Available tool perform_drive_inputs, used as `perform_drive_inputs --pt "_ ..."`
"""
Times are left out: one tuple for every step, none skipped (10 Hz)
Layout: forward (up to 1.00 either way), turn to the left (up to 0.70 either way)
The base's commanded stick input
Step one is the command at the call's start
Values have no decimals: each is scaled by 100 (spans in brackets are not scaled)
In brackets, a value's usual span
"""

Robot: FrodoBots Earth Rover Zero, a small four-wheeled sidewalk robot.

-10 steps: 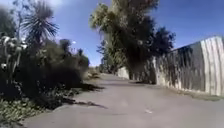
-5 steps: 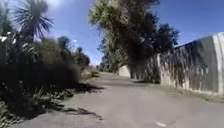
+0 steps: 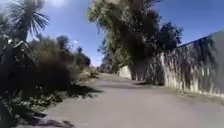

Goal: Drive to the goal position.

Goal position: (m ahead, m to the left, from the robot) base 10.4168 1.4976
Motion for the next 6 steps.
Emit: perform_drive_inputs --pt "100 0" --pt "100 0" --pt "100 0" --pt "100 0" --pt "100 0" --pt "100 0"
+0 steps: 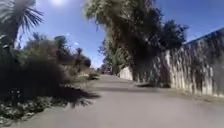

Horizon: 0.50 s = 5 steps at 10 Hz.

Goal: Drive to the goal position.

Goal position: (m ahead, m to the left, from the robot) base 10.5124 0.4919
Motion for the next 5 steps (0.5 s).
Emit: perform_drive_inputs --pt "100 14" --pt "100 27" --pt "100 40" --pt "100 40" --pt "100 40"
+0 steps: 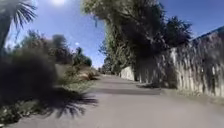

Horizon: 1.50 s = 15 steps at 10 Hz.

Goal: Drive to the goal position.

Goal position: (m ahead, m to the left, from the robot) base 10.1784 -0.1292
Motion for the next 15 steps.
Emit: perform_drive_inputs --pt "100 0" --pt "100 0" --pt "100 0" --pt "100 0" --pt "100 0" --pt "100 0" --pt "100 0" --pt "100 0" --pt "100 0" --pt "100 0" --pt "100 0" --pt "100 0" --pt "100 0" --pt "100 0" --pt "100 0"
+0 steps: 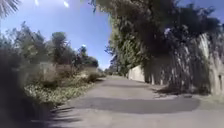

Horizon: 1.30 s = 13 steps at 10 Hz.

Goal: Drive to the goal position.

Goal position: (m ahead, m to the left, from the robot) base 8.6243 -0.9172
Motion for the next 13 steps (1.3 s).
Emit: perform_drive_inputs --pt "100 0" --pt "100 0" --pt "100 0" --pt "100 0" --pt "100 0" --pt "100 0" --pt "100 0" --pt "100 0" --pt "100 0" --pt "100 0" --pt "100 0" --pt "100 0" --pt "100 0"
